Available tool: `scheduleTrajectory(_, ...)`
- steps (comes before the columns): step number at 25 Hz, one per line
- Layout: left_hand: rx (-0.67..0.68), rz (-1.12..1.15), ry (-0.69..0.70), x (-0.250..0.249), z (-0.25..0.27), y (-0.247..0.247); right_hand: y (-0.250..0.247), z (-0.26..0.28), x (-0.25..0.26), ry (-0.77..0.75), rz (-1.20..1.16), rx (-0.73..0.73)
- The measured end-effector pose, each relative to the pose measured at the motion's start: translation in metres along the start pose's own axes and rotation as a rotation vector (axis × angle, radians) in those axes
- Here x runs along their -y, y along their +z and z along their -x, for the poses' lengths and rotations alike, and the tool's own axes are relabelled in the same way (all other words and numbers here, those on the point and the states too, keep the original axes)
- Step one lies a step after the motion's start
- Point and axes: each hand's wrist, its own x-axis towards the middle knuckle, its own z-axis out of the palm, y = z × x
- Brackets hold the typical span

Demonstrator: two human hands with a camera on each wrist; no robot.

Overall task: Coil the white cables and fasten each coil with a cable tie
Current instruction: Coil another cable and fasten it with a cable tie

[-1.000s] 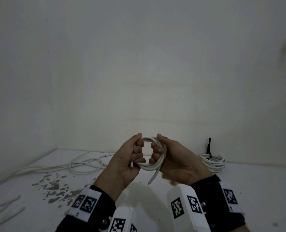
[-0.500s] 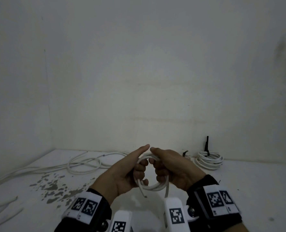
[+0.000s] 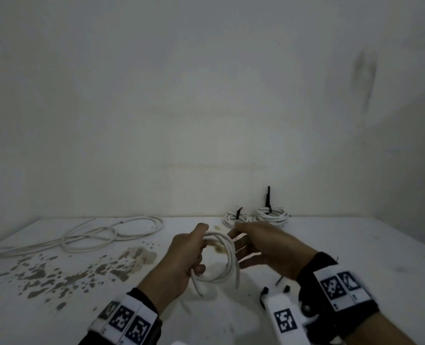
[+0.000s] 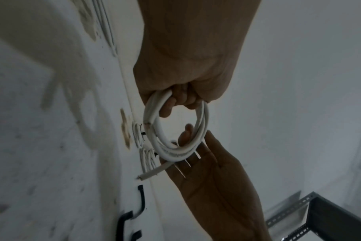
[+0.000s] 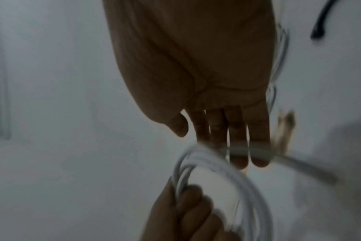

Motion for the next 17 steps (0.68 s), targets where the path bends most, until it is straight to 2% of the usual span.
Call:
scheduleTrajectory(3, 0.057, -0.005, -0.046, 0.008, 0.0, 0.016, -0.063, 0.02, -0.01, 0.084, 0.457, -0.082)
scheduleTrajectory(5, 0.088, 0.044, -0.089, 0.012, -0.005, 0.034, -0.088, 0.031, -0.022, 0.194, 0.74, -0.019)
scheduleTrajectory(7, 0.091, 0.06, -0.114, 0.014, -0.013, 0.052, -0.096, 0.033, -0.033, 0.273, 0.898, 0.023)
scheduleTrajectory(11, 0.078, 0.02, -0.134, 0.015, -0.023, 0.083, -0.097, 0.005, -0.052, 0.227, 0.94, -0.133)
scheduleTrajectory(14, 0.085, -0.002, -0.135, 0.015, -0.023, 0.098, -0.1, -0.026, -0.06, 0.273, 1.026, -0.153)
scheduleTrajectory(17, 0.108, -0.022, -0.138, 0.013, -0.024, 0.104, -0.104, -0.039, -0.065, 0.302, 0.972, -0.178)
